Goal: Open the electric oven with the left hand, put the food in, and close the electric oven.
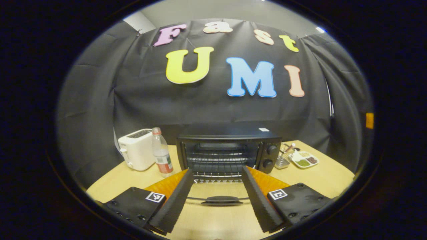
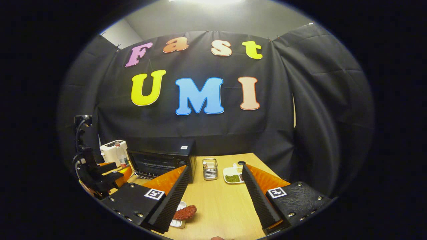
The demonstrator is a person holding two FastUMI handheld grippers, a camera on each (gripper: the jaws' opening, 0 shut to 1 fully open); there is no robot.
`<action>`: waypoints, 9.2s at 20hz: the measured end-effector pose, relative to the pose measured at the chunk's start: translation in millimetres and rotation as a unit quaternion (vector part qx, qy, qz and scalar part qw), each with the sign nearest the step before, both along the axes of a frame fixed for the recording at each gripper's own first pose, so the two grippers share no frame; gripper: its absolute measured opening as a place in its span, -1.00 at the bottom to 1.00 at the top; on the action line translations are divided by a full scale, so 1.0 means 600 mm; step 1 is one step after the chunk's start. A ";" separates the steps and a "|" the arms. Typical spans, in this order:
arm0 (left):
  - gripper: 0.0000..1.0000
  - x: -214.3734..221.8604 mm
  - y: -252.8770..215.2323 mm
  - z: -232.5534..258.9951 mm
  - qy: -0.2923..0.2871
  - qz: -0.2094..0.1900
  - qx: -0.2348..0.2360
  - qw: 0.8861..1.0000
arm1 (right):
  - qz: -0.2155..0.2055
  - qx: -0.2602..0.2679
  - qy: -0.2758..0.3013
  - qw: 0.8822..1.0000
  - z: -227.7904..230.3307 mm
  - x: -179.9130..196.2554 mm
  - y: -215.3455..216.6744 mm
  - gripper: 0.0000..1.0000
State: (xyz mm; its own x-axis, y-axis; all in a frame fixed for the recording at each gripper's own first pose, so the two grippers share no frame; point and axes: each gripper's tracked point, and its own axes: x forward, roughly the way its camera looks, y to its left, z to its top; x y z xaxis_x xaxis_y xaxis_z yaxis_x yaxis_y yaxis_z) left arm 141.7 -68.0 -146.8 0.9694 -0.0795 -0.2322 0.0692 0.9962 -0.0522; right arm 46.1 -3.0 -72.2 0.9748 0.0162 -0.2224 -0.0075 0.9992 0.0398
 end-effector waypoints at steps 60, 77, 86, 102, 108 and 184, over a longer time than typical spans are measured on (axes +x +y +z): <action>0.93 -0.133 0.200 0.214 -0.089 0.110 0.010 0.990 | 0.121 0.361 0.264 0.886 -0.189 0.123 0.232 -0.73; 1.00 -0.004 0.346 0.187 -0.084 0.110 0.021 0.990 | 0.086 0.436 0.238 0.864 -0.216 0.286 0.400 -0.73; 0.80 0.026 0.417 0.150 -0.064 0.125 0.038 0.989 | 0.061 0.471 0.209 0.855 -0.254 0.378 0.464 -0.73; 0.80 0.050 0.436 0.112 -0.039 0.130 0.046 0.990 | 0.025 0.365 0.189 0.911 -0.321 0.453 0.442 -0.53; 0.90 0.056 0.410 0.116 -0.042 0.121 0.044 0.991 | 0.024 0.311 0.180 0.933 -0.316 0.441 0.410 0.80; 0.94 0.022 -0.057 -0.314 0.226 -0.067 0.026 0.971 | -0.064 0.003 -0.037 0.997 0.044 0.051 -0.027 0.95</action>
